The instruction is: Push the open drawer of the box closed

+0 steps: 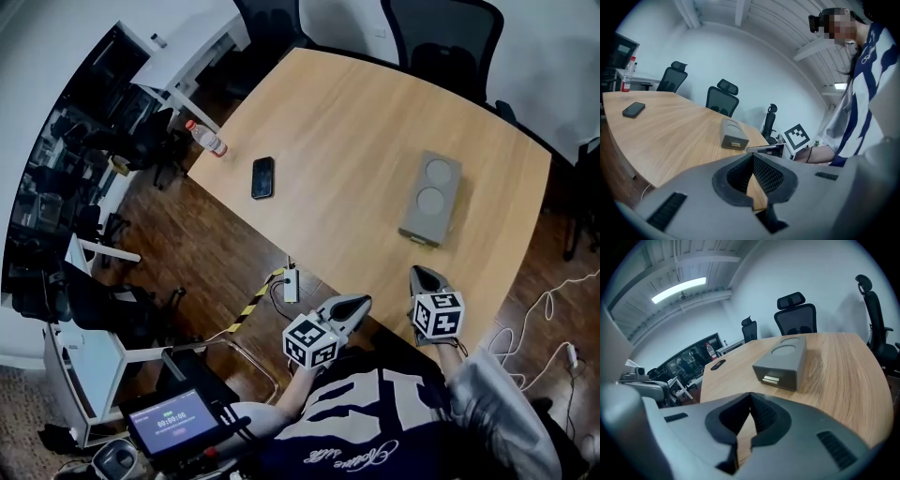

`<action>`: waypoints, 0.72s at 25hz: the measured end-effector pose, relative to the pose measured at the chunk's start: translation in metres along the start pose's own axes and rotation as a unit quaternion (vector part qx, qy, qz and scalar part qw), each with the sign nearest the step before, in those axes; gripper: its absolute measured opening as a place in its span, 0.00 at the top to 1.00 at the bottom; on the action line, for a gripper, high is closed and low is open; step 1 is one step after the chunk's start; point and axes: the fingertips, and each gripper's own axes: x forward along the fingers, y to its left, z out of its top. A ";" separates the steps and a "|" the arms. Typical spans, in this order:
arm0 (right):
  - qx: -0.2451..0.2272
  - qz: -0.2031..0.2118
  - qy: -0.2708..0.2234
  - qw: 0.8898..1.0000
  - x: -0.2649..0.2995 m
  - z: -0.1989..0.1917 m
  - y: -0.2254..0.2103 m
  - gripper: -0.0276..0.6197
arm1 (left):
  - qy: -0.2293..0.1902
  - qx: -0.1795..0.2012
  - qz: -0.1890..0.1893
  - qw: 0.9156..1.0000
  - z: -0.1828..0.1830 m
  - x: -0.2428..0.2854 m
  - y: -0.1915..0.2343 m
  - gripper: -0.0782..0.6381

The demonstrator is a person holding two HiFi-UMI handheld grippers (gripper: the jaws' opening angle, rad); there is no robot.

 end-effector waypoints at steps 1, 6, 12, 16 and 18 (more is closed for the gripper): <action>0.001 0.004 0.000 1.000 -0.006 -0.003 0.007 0.96 | -0.003 0.001 0.000 1.000 -0.001 -0.005 -0.004 0.89; 0.006 0.016 -0.014 1.000 -0.030 -0.010 0.039 0.96 | -0.008 0.007 0.000 1.000 -0.012 -0.033 -0.015 0.89; 0.002 0.018 -0.033 0.999 -0.056 -0.019 0.064 0.96 | -0.017 0.014 0.000 1.000 -0.028 -0.062 -0.033 0.89; 0.001 0.019 -0.046 0.999 -0.090 -0.042 0.093 0.96 | -0.026 0.016 0.001 1.000 -0.051 -0.096 -0.060 0.89; 0.003 0.020 -0.048 0.999 -0.105 -0.055 0.104 0.96 | -0.026 0.013 0.000 1.000 -0.065 -0.111 -0.071 0.89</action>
